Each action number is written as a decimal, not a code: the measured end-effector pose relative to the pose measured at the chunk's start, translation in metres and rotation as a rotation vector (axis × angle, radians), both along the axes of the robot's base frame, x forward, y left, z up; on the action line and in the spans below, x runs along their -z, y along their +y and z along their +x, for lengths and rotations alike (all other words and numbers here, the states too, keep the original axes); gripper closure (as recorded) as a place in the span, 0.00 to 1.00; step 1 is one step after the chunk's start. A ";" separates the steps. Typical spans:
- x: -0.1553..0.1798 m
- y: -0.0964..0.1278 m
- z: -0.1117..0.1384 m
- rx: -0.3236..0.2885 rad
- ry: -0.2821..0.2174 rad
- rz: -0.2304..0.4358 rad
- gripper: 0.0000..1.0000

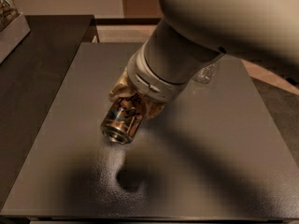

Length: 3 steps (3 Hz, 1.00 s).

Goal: Place orange can upright

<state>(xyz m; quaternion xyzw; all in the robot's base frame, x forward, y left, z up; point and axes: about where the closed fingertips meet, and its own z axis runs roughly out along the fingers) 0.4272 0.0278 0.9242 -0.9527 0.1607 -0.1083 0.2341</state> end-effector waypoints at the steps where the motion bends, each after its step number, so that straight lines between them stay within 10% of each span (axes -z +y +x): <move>1: -0.028 0.013 0.020 -0.027 -0.129 0.089 1.00; 3: -0.048 0.018 0.019 -0.053 -0.213 0.060 1.00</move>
Offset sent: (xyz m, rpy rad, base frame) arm 0.0159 0.0110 0.0226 0.0732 -0.1044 0.0232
